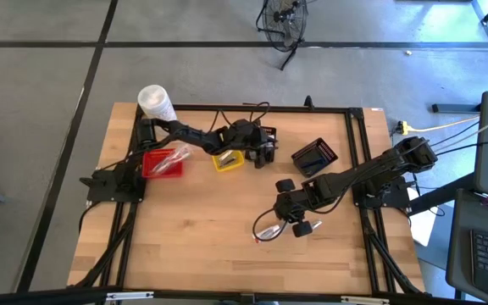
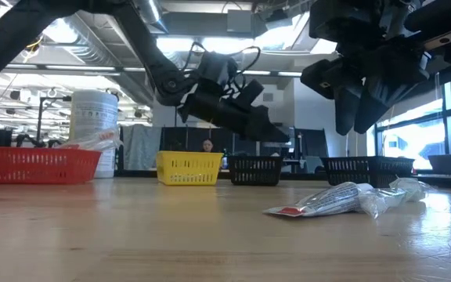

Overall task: Pick & Place Travel size toiletries
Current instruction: Put the green toothbrush into the red bin

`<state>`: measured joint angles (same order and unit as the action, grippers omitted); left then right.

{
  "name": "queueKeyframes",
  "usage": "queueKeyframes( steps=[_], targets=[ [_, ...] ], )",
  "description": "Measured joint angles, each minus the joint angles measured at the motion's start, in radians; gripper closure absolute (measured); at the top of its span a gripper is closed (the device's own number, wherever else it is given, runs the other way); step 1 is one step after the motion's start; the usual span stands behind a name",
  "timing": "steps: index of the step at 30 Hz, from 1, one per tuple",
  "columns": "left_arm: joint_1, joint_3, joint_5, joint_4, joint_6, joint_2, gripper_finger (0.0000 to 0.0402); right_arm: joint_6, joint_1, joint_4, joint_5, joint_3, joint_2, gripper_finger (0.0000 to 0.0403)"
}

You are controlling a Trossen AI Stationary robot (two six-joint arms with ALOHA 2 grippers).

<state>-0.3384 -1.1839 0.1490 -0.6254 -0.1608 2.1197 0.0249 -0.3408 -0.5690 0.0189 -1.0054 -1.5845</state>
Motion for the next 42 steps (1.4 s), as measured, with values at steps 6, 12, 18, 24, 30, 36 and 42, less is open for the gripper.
queueKeyframes(
  steps=[6, 12, 18, 24, 30, 36, 42],
  targets=[
    [0.018, 0.000, -0.010, 0.013, -0.001, -0.056, 0.0271, -0.041, 0.000, 0.001, 0.000, 0.000, 0.000, 0.0293],
    [0.058, 0.000, -0.008, 0.170, 0.015, -0.211, 0.0274, -0.085, -0.004, 0.002, 0.000, 0.000, 0.000, 0.0293],
    [0.122, 0.000, -0.043, 0.463, 0.033, -0.352, 0.0275, -0.155, -0.027, 0.010, 0.000, 0.000, 0.000, 0.0293],
    [0.224, 0.000, -0.080, 0.768, 0.094, -0.441, 0.0275, -0.182, -0.073, 0.017, 0.000, 0.000, 0.000, 0.0293],
    [0.361, 0.000, -0.082, 0.830, 0.151, -0.441, 0.0275, -0.224, -0.128, 0.016, 0.000, 0.000, 0.000, 0.0293],
    [0.499, 0.000, -0.271, 0.848, 0.163, -0.428, 0.0275, -0.251, -0.206, -0.054, -0.101, 0.010, 0.000, 0.0293],
    [0.571, 0.001, -0.550, 0.908, 0.133, -0.428, 0.0275, -0.377, -0.260, -0.341, -0.053, 0.011, 0.015, 0.0293]
  ],
)
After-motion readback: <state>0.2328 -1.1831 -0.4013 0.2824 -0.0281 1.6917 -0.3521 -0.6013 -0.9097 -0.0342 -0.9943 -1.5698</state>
